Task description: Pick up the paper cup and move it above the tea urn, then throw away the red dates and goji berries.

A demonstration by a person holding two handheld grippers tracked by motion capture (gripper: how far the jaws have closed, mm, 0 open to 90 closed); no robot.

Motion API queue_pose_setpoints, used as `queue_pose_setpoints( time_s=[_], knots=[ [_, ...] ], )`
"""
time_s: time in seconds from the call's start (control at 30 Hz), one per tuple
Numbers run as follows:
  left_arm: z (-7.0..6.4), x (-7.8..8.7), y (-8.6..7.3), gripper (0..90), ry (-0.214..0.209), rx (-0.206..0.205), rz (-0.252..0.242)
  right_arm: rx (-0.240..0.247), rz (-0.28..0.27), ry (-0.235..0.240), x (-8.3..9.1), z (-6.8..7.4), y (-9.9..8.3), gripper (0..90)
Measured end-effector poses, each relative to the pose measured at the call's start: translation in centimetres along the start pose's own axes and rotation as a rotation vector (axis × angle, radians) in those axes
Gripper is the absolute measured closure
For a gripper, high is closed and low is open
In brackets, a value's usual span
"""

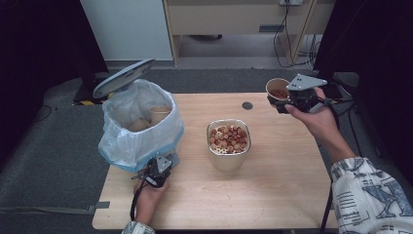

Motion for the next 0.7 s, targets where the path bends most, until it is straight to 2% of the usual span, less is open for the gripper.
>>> queue_pose_setpoints(
  time_s=[0.13, 0.27, 0.37, 0.6, 0.7],
  knots=[
    [0.0, 0.0, 0.0, 89.0, 0.001, 0.0, 0.001, 0.016, 0.001, 0.013, -0.2, 0.4, 0.2, 32.8],
    [0.0, 0.0, 0.0, 89.0, 0.002, -0.001, 0.001, 0.006, -0.005, 0.004, -0.3, 0.2, 0.6, 32.7],
    [0.0, 0.0, 0.0, 89.0, 0.001, 0.0, 0.0, 0.031, -0.011, 0.024, -0.4, 0.8, 1.1, 32.7],
    [0.0, 0.0, 0.0, 89.0, 0.001, -0.001, 0.0, 0.033, -0.017, 0.028, -0.6, 1.1, 1.9, 32.6],
    [0.0, 0.0, 0.0, 89.0, 0.002, -0.001, 0.0, 0.056, -0.02, 0.048, -0.7, 1.7, 2.2, 32.5]
  ],
)
Point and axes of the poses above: each handheld gripper's, and its own axes: x roughly backward along the jaws, y roughly out of its top, z roughly to its left, the point moved 2 cm from there along -x, roughly forward along the jaws, and after that the axes turned 6 degrees about -x, right-handed, at the moved point
